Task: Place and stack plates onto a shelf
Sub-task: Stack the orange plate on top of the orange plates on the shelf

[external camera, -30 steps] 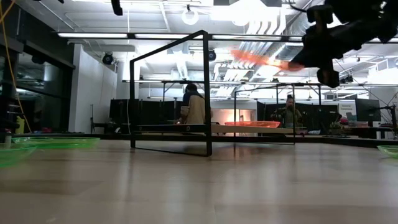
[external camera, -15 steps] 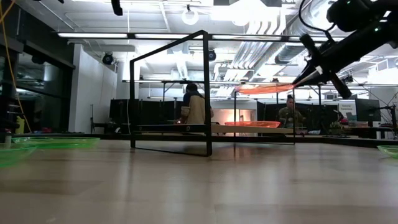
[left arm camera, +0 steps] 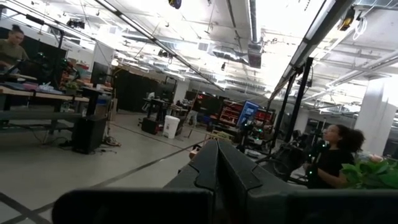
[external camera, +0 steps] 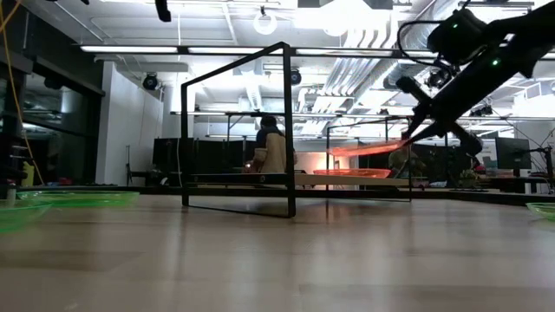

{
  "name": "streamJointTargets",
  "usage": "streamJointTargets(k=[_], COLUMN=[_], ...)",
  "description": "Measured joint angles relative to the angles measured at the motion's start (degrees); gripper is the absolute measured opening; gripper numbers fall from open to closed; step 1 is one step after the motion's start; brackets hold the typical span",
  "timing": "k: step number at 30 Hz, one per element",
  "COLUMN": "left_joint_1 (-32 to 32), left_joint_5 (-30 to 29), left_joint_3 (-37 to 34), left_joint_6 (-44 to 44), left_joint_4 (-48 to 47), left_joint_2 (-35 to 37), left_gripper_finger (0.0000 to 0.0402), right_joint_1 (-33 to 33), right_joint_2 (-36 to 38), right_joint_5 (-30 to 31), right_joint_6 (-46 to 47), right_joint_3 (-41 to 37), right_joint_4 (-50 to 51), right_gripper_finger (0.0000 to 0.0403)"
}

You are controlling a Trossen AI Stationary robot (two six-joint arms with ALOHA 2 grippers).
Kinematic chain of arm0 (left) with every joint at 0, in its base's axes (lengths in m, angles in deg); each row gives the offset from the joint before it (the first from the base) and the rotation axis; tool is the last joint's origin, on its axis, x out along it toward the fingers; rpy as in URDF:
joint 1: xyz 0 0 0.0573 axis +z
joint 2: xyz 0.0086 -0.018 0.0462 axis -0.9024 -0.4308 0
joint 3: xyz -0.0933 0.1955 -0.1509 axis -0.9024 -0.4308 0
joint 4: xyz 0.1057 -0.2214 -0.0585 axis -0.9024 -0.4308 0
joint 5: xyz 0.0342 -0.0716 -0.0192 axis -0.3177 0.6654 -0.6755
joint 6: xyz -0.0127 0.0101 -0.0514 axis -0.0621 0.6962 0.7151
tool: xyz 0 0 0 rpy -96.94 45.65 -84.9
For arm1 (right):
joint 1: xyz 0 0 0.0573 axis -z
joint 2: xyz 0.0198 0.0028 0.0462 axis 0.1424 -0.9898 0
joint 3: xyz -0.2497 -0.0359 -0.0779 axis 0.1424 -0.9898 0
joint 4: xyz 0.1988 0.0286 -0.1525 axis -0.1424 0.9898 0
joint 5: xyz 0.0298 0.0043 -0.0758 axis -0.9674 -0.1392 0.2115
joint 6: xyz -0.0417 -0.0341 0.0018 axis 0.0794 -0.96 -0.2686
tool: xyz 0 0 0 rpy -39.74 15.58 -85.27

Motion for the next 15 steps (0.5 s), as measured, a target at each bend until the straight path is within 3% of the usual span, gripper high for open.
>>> streamJointTargets(k=[3, 15], left_joint_1=[0.02, 0.02], left_joint_5=[-0.06, -0.21], left_joint_3=[0.00, 0.00], left_joint_6=[0.00, -0.02], left_joint_4=[0.00, -0.02], left_joint_2=[-0.01, 0.01], left_gripper_finger=[0.0000, 0.0000], right_joint_1=[-0.42, -1.27], right_joint_2=[-2.76, -11.36], right_joint_5=[2.29, 2.25], right_joint_6=[2.46, 2.72], right_joint_3=[0.00, 0.00], right_joint_4=[-1.09, -10.79], right_gripper_finger=[0.0000, 0.0002])
